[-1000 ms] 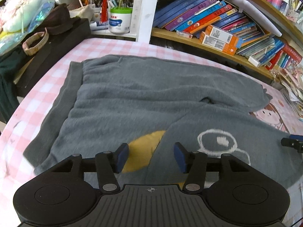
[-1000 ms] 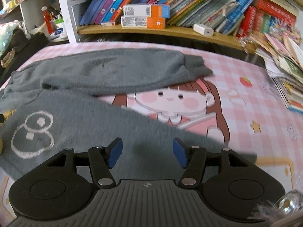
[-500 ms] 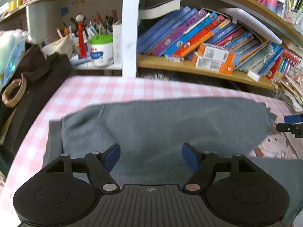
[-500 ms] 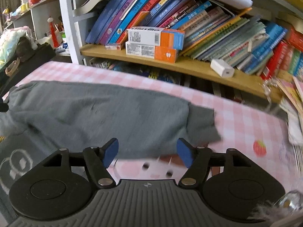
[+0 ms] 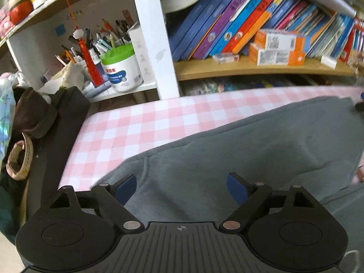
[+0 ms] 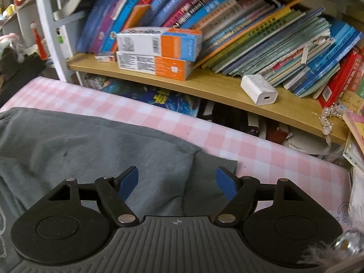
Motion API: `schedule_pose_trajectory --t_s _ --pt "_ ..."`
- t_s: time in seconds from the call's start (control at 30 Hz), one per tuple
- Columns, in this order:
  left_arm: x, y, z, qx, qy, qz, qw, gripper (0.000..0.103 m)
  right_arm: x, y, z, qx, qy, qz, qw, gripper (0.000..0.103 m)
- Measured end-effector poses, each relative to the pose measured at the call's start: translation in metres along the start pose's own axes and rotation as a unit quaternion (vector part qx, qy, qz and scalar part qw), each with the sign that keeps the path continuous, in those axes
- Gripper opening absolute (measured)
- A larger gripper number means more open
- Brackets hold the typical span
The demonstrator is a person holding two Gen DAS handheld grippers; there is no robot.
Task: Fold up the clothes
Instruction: 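Grasp the sweatshirt side edge with both tools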
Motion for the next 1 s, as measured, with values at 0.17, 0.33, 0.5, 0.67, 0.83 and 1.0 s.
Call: schedule_pose_trajectory --t_s 0.17,0.33,0.5,0.67,0.83,1.0 --pt "0.014 -0.021 0.005 0.016 -0.011 0.011 0.9997 0.089 -0.008 -0.020 0.009 0.012 -0.010 -0.002 1.000 0.077" --pt "0.022 -0.039 0.008 0.030 -0.021 0.007 0.9993 0.089 -0.005 -0.034 0.014 0.010 -0.003 0.007 1.000 0.078" --pt "0.030 -0.056 0.011 0.037 -0.010 -0.008 0.9992 0.091 0.006 -0.046 0.019 0.016 0.013 0.030 0.999 0.078" --pt "0.033 -0.072 0.013 0.045 -0.022 -0.027 0.9984 0.092 0.017 -0.058 0.022 0.028 0.047 0.041 0.998 0.081" --pt "0.040 -0.080 0.018 0.041 -0.023 -0.049 0.9977 0.093 0.019 -0.063 0.022 0.032 0.063 0.047 0.996 0.084" --pt "0.047 -0.090 0.020 0.044 0.003 -0.068 0.9967 0.097 0.016 -0.068 0.022 0.031 0.078 0.031 0.996 0.085"
Point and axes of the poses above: each gripper's, at about its wrist camera, not at the fingertips, and y roughly against the way its jaws point, x to its left, z to its top, the point moved 6 cm from there along -y, roughly the way its jaws point, and after that the axes turned 4 degrees about -z, right-handed, at the moved point
